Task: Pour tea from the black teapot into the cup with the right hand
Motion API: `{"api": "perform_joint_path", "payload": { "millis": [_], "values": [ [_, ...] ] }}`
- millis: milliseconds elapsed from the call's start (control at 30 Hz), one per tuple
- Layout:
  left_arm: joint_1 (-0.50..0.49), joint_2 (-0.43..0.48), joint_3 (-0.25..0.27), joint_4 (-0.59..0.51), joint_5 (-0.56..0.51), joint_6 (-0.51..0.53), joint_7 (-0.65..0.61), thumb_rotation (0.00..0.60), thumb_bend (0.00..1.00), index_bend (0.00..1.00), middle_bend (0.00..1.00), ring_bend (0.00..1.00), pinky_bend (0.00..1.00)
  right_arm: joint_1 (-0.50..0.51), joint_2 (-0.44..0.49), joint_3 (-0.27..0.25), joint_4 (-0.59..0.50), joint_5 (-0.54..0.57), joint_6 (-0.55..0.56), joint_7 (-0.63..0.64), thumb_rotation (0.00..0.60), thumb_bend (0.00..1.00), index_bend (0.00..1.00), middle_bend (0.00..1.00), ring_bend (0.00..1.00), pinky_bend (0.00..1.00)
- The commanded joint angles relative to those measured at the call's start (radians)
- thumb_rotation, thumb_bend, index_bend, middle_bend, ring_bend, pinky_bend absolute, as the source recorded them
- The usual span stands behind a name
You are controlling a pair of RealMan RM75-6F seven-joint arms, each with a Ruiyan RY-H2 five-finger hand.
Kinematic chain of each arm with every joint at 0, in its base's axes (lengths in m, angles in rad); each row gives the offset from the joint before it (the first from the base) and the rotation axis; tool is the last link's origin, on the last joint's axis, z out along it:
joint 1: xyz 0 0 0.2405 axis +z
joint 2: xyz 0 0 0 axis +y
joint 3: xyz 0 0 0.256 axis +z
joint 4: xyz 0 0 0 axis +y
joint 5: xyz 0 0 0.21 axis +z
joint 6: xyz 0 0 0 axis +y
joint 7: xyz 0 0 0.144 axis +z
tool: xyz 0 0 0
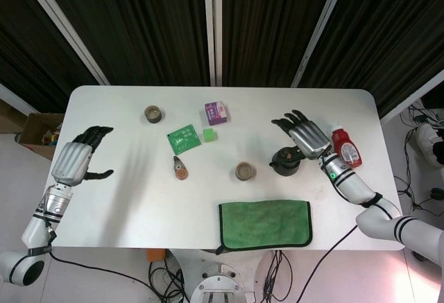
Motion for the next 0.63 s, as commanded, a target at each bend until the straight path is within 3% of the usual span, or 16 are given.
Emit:
{"api": "perform_joint_path", "payload": {
  "millis": [33,167,267,433,633],
  "values": [
    [0.016,0.019,-0.002,-0.019,0.007,0.032,0.021,0.6,0.0,0.14,0.14,0.12,0.28,-0.104,0.141,0.024,-0.203,-0.023,0.203,-0.141,0.308,0.18,0.0,0.06,0.0,0.0],
    [0.064,0.05,0.009,-0.046,0.02,0.111,0.086,0.6,0.0,0.14,0.14,0.12,0.27,-0.285,0.274,-0.04,-0.442,0.0,0.383,-0.309,0.299,0.2,0.0,0.01,0.0,0.0],
    [0.112,0.056,0.032,-0.044,0.019,0.162,0.149,0.6,0.0,0.13,0.13,0.11,0.26,-0.428,0.291,-0.097,-0.507,0.017,0.527,-0.408,0.301,0.19,0.0,0.0,0.0,0.0],
    [0.184,0.043,0.066,-0.01,-0.001,0.212,0.232,0.6,0.0,0.11,0.11,0.07,0.23,-0.617,0.189,-0.151,-0.419,0.057,0.692,-0.434,0.307,0.18,0.0,0.0,0.0,0.0],
    [0.229,0.043,0.099,0.036,0.045,0.256,0.169,0.6,0.0,0.11,0.11,0.07,0.22,-0.689,0.117,-0.164,-0.291,0.066,0.699,-0.374,0.307,0.18,0.0,0.0,0.0,0.0]
  ]
}}
